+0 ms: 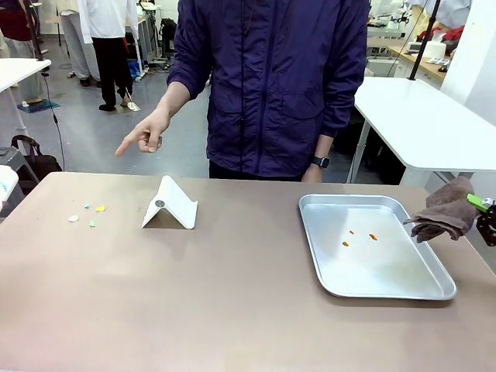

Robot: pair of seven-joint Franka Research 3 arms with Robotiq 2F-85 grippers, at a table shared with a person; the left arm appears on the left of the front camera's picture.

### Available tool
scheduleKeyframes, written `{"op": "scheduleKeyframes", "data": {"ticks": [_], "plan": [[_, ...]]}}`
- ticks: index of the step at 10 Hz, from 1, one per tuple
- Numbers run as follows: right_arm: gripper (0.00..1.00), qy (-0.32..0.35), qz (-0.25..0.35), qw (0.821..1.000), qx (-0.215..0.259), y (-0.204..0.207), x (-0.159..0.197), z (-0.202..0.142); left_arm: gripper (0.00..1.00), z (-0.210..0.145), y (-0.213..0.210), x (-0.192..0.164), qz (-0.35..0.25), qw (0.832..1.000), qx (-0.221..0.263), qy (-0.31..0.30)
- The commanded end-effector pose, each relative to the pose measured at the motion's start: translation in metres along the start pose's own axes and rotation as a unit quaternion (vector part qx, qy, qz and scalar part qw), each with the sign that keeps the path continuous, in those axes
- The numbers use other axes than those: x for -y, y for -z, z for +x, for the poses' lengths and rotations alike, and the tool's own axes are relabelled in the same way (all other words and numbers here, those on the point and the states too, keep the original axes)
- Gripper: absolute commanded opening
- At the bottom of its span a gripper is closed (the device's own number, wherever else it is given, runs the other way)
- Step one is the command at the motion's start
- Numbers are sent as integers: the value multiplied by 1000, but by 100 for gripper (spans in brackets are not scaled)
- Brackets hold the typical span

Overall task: Clean the surface of the table.
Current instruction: If a person points to the right, clean the right side of the table with your right hand, and if they point to the left, clean the left side with your left hand.

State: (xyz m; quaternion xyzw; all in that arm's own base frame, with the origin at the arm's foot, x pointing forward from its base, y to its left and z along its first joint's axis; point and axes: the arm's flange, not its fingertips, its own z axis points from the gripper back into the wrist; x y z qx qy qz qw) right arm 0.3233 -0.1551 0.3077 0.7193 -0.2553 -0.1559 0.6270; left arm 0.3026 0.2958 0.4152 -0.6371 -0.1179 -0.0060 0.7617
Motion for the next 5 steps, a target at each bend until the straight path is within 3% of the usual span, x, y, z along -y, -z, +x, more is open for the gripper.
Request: {"op": "scheduleKeyframes", "data": {"ticks": [1, 4, 5], "plan": [[0, 1, 2, 1000, -3, 3, -6, 1, 8, -3, 2, 4, -2, 1000, 3, 2], [0, 1, 2, 1000, -3, 3, -6, 1, 8, -3, 2, 4, -2, 1000, 3, 2], [0, 1, 2, 1000, -3, 3, -6, 1, 22, 0, 0, 0, 0, 1000, 0, 0]]}}
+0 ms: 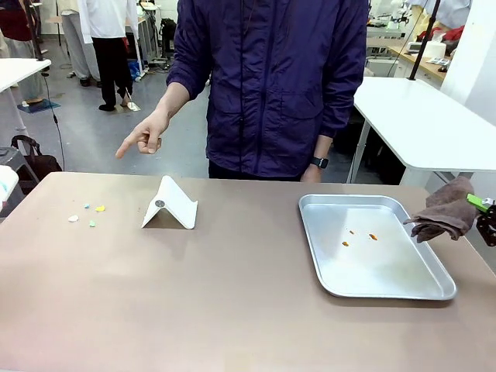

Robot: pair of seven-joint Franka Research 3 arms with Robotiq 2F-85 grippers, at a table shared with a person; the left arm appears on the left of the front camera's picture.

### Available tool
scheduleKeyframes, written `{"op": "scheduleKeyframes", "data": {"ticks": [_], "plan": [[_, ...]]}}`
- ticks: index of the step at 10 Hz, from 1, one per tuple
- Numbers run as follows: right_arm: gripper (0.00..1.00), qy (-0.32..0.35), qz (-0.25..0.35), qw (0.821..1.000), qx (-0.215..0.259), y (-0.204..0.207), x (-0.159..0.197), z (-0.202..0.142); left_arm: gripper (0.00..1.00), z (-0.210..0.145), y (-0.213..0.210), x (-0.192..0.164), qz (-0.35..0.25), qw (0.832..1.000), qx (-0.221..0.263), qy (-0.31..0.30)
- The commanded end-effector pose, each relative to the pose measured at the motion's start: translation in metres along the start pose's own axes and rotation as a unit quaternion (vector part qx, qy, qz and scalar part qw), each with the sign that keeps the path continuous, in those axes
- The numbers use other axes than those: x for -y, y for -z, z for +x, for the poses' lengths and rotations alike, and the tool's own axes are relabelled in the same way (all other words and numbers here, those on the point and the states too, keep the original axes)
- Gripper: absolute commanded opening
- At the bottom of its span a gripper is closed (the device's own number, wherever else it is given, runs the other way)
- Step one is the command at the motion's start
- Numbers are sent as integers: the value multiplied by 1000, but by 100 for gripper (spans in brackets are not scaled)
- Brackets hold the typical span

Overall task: Clean the surface of the table.
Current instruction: If a person points to the right, clean the right side of the table with your right hand, and if they point to the left, clean the left side with your left hand.

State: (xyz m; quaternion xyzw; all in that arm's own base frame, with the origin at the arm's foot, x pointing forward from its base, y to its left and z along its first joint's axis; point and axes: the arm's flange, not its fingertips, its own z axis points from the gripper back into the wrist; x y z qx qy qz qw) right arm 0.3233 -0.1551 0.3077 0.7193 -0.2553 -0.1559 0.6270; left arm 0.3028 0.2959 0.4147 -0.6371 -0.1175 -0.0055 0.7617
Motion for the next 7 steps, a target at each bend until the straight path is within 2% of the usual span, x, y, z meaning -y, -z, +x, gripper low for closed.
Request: {"op": "scheduleKeyframes", "data": {"ticks": [1, 2, 4, 6, 7], "plan": [[0, 1, 2, 1000, -3, 3, -6, 1, 22, 5, 4, 4, 26, 999, 32, 15], [0, 1, 2, 1000, -3, 3, -6, 1, 22, 25, 4, 1, 38, 996, 77, -26], [0, 1, 2, 1000, -3, 3, -6, 1, 22, 52, -1, -8, 65, 989, 122, -56], [0, 1, 2, 1000, -3, 3, -6, 1, 22, 77, 2, -21, 98, 982, 136, -86], [0, 1, 2, 1000, -3, 3, -6, 1, 22, 92, 3, -32, 137, 972, 160, -100]]}}
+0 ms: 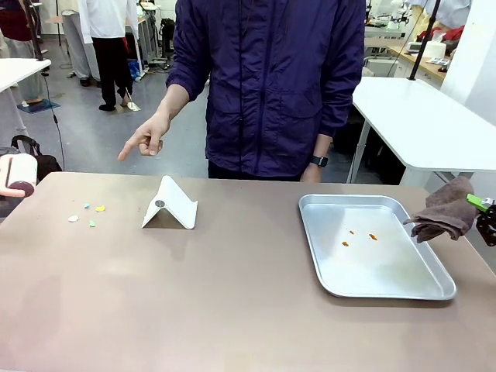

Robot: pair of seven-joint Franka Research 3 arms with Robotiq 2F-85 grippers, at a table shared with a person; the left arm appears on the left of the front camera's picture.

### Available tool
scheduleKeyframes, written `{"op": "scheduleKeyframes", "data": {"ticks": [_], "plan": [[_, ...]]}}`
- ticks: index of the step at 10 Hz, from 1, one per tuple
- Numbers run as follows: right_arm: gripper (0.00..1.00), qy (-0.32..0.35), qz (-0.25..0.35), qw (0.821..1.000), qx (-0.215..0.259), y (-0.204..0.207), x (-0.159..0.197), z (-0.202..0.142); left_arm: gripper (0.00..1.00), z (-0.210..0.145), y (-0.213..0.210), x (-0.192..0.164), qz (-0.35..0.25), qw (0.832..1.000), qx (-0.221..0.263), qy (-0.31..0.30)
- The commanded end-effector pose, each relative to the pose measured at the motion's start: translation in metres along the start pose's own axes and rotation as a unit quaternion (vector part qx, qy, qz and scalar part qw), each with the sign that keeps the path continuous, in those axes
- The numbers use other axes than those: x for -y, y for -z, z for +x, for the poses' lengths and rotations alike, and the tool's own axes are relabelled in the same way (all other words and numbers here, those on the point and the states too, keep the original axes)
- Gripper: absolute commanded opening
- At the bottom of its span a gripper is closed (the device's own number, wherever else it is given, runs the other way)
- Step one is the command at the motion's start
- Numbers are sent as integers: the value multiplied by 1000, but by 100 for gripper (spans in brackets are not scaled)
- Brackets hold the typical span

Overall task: Clean the surface of the table.
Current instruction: If a person points to the right, clean the right side of the table with your right hand, and if they point to the left, clean the left side with your left hand.

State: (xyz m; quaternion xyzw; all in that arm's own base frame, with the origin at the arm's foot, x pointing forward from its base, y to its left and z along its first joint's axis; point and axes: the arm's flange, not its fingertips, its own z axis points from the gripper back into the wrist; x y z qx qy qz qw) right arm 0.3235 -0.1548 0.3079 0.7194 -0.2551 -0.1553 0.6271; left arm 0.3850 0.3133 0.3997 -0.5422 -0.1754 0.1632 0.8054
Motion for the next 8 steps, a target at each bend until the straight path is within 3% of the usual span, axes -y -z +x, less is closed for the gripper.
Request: {"op": "scheduleKeyframes", "data": {"ticks": [1, 3, 8], "plan": [[0, 2, 2, 1000, -2, 2, -6, 1, 22, 16, 13, -4, 45, 999, 9, -12], [0, 2, 2, 1000, -2, 2, -6, 1, 22, 22, 29, -15, 89, 996, 6, -31], [0, 2, 2, 1000, -2, 2, -6, 1, 22, 34, 59, -34, 127, 990, -7, -54]]}}
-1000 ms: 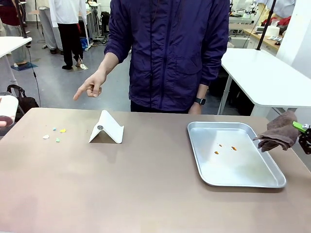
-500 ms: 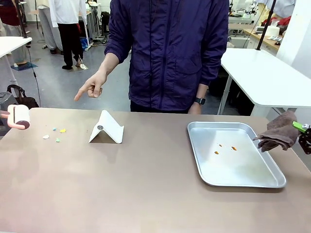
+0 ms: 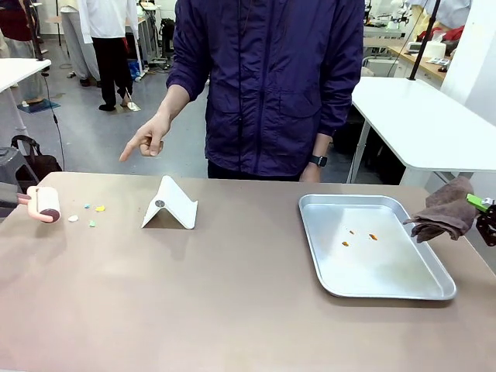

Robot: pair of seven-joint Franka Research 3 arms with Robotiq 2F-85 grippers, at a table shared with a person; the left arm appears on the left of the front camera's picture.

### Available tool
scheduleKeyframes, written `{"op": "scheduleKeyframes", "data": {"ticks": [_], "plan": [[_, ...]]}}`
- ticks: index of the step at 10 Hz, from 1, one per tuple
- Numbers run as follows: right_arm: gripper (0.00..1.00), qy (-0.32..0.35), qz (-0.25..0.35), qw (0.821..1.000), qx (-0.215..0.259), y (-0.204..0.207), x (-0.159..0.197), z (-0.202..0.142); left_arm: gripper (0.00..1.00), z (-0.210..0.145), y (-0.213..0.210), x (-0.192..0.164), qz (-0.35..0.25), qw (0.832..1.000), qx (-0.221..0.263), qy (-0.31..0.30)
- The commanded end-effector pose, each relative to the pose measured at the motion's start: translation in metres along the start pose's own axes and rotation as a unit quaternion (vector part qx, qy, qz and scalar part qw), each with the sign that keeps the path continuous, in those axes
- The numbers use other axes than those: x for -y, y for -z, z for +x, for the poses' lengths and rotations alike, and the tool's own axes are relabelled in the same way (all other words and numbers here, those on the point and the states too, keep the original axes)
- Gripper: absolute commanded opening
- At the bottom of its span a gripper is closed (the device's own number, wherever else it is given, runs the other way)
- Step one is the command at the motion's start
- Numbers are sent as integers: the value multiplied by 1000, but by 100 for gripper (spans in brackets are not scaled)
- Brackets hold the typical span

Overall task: Clean the surface of the table.
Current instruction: If a person points to the right, clean the right side of the table with your right hand, and if they point to the left, clean the left side with your left hand.

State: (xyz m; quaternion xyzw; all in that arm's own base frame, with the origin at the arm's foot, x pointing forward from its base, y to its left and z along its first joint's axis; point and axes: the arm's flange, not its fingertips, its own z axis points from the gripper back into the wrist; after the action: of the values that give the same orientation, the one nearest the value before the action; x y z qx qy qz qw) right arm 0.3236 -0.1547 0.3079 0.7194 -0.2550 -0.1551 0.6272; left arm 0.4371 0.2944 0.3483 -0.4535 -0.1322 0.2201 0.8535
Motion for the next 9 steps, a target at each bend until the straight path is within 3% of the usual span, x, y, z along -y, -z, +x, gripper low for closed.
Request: {"op": "scheduleKeyframes", "data": {"ticks": [1, 9], "plan": [[0, 2, 2, 1000, -2, 2, -6, 1, 22, 4, 7, -1, 29, 1000, -9, -9], [0, 2, 2, 1000, -2, 2, -6, 1, 22, 9, 43, 0, 64, 996, -57, 5]]}}
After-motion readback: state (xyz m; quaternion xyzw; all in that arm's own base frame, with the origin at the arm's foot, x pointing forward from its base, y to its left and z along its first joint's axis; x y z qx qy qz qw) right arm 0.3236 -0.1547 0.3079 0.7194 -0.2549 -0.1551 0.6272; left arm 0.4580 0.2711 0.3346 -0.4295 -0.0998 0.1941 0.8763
